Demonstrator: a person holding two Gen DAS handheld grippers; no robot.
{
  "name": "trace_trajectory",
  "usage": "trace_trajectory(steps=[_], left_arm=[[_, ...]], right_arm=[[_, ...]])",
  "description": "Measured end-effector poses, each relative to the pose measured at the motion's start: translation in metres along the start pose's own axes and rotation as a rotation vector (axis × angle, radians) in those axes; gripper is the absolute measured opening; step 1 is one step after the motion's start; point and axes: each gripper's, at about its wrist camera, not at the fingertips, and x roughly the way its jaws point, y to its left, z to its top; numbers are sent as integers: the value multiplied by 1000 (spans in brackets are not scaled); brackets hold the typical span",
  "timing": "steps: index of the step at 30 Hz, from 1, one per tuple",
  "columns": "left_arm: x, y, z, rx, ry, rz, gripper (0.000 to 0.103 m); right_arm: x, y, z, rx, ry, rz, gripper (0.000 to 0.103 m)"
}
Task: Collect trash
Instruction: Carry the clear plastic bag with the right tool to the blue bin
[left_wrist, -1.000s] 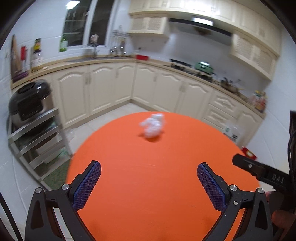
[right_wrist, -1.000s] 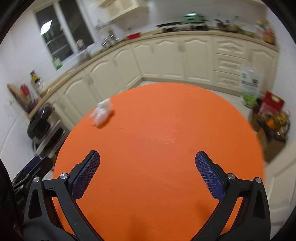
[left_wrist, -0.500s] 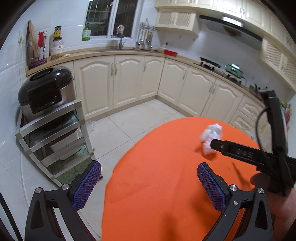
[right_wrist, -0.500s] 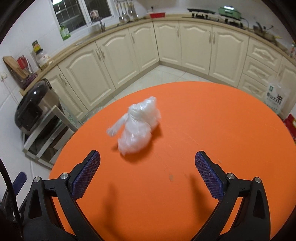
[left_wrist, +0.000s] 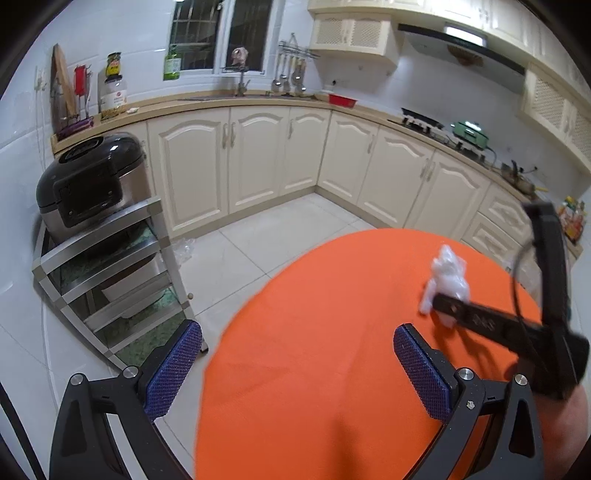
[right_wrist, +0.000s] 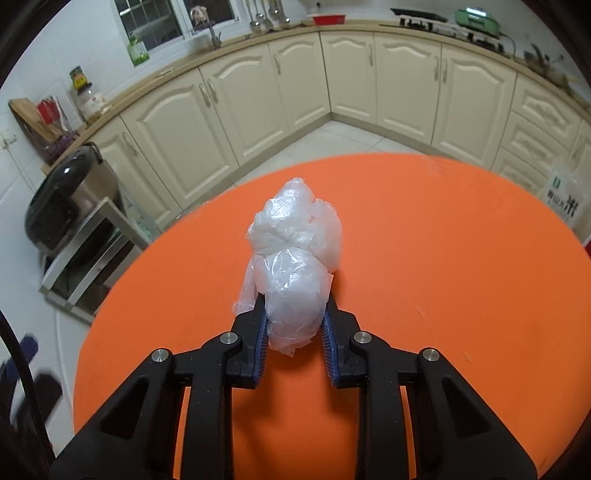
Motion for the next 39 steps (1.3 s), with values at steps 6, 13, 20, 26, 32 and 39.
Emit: trace_trajectory(steps=[6, 13, 20, 26, 32, 39], left_arm=[[-22, -39, -18, 55, -3, -78, 102], [-68, -110, -56, 162, -21, -189, 102], [-113, -176, -100, 273, -31, -312, 102], [-148, -231, -134, 415, -4, -478, 102], [-160, -281, -172, 558, 71, -643, 102], [-151, -325, -235, 742, 125, -729, 102]], right_arm=[[-74, -54, -60, 76, -60, 24, 24], [-175, -117, -130, 172, -163, -8, 24], [-271, -179, -196, 255, -280, -64, 24], [-336, -239, -251, 362, -358, -186, 24], [-389, -311, -315, 513, -380, -336, 24], [-392, -366, -373, 638, -316, -444, 24]])
